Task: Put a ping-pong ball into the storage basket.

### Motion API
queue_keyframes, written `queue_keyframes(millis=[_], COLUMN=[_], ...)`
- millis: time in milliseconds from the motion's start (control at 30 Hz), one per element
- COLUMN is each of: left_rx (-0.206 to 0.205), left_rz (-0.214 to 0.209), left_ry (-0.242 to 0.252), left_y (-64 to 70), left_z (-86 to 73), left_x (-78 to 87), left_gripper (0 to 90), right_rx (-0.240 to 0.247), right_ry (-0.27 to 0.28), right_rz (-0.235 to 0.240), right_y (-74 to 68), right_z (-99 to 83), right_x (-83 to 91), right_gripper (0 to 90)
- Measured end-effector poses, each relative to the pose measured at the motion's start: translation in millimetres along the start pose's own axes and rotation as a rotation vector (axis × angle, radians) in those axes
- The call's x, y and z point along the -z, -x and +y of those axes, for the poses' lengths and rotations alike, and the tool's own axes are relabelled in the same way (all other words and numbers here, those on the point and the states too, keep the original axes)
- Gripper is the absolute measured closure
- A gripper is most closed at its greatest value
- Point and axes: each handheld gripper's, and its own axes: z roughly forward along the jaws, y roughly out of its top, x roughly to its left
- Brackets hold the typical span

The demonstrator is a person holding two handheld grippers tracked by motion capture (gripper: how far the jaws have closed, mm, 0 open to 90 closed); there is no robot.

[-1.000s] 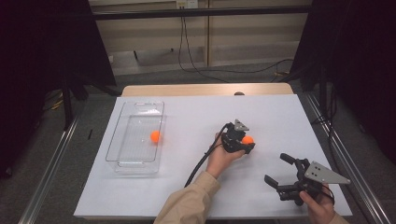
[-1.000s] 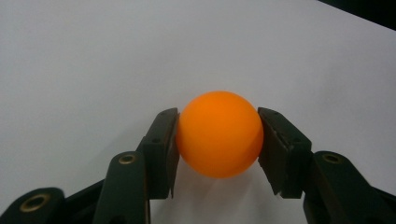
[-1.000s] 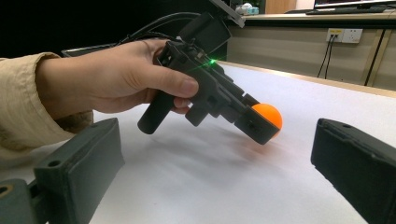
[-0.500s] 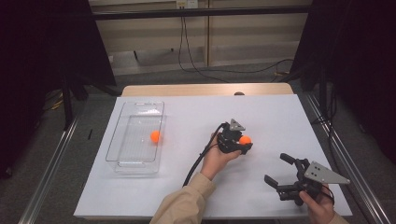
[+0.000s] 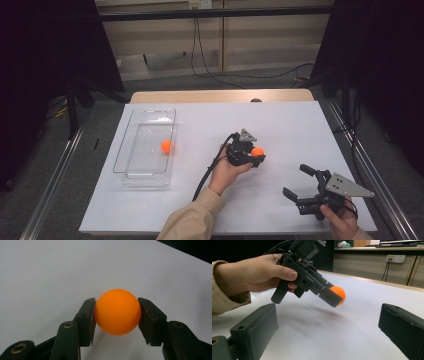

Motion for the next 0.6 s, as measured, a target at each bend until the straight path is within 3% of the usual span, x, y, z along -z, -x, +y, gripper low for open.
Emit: queue_keyframes(millis=[200, 600], left_rx=[0.028, 0.032], left_rz=[-0.005, 0.021], left_ry=[0.004, -0.01], left_y=[-1.6, -5.8], left_z=[-4.1, -8.3], left_x=[6.3, 17.2], left_gripper=[50.8, 50.8], right_rx=[-0.001, 0.005], right_ry=[-0.001, -0.002], right_rz=[0.0, 0.003], right_y=[-0.5, -1.0], right_z=[-0.2, -0.4], right_x=[-0.2, -0.8], right_gripper=[1.9, 1.9])
